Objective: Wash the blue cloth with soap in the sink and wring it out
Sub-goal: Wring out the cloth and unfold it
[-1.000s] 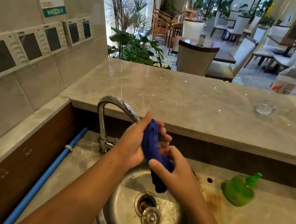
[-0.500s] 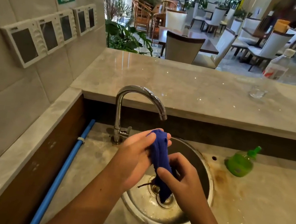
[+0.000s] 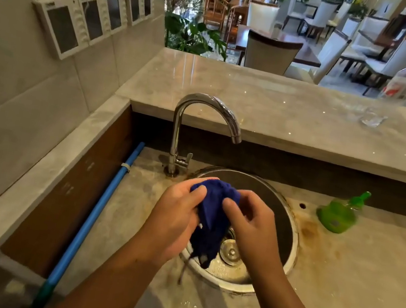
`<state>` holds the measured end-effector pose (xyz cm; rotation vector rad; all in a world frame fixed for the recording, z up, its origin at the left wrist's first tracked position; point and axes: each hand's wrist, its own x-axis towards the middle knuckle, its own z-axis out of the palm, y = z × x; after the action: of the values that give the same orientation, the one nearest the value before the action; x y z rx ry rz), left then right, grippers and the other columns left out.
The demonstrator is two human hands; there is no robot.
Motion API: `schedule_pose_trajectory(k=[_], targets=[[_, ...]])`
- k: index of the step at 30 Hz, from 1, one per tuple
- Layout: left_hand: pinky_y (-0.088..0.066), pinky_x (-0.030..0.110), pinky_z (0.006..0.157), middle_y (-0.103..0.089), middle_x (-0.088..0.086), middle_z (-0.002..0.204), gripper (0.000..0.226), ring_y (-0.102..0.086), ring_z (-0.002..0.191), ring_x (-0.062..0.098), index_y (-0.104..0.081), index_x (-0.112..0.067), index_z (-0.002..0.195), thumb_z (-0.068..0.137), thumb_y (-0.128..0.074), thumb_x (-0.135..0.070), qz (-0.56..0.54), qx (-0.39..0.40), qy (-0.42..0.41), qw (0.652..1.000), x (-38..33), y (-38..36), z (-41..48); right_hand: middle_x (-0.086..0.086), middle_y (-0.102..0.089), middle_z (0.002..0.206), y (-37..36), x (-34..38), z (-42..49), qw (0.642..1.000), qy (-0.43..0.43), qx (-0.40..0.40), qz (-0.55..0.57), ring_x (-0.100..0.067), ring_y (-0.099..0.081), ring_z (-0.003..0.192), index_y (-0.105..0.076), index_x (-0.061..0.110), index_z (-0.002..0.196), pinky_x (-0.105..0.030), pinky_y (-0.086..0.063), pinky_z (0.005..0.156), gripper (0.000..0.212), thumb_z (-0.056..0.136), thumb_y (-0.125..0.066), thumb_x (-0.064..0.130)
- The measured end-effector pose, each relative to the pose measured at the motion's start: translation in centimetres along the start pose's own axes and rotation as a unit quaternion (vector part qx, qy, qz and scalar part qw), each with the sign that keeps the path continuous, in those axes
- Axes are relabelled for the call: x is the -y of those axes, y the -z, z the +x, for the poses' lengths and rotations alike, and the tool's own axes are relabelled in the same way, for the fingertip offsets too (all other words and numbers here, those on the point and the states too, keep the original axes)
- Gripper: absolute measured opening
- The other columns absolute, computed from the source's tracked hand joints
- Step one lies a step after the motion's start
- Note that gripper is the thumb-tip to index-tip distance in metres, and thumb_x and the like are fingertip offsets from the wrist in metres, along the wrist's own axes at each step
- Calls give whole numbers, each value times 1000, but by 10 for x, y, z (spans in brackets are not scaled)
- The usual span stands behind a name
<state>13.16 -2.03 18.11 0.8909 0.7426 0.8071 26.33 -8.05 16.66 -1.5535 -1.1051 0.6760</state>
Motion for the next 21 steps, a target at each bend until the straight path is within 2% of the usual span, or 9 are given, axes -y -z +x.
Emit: schedule_pose_trajectory(k=[3,6,10,14,17,20,21], targets=[[-59,30,80,-75,12,108,27,-73,100,22,-64,-9,116,103,-41,-6,35,-8,6,999,-7,11,1,2,-72,87,12,-5,3,999,-13,22,46,-15,-68,82,-70,22,98,-31,-57,71,15,98,-58,12],[-57,35,85,-72,16,116,30,-70,107,26,-62,-6,124,102,-42,-7,66,14,42,997,-16,25,5,-2,-71,85,18,-9,10,993,-64,34,89,-22,-66,82,-69,16,97,-39,-55,75,18,100,-51,13],[-56,40,86,-69,20,121,32,-67,113,31,-60,-5,128,101,-44,-10,48,23,42,998,-22,36,5,1,-69,86,14,-6,15,983,-96,69,143,-15,-67,81,-65,13,103,-29,-56,71,19,103,-46,15],[-57,43,77,-69,16,110,25,-67,99,30,-66,-16,114,105,-42,-17,151,-88,2,985,-22,31,7,-7,-70,93,12,1,20,985,-84,49,144,-22,-71,86,-59,12,102,-33,-61,68,7,100,-53,14],[-55,42,74,-66,8,99,25,-64,93,25,-62,-22,98,106,-39,-20,240,-205,-83,945,-9,12,14,-7,-69,90,5,4,20,997,-19,3,74,-22,-68,82,-58,19,98,-37,-61,68,5,100,-54,17],[-44,14,64,-57,-8,85,23,-57,80,-1,-56,-20,98,107,-35,-23,335,-292,-191,875,0,-7,18,0,-64,83,-7,4,19,997,28,-60,44,-10,-62,69,-54,27,95,-26,-53,59,9,102,-50,24],[-44,10,63,-56,-9,82,22,-55,77,-6,-55,-20,99,107,-35,-23,348,-295,-225,861,1,-11,19,1,-62,81,-12,2,20,995,25,-82,55,-8,-58,64,-52,28,95,-23,-49,55,10,103,-48,26]])
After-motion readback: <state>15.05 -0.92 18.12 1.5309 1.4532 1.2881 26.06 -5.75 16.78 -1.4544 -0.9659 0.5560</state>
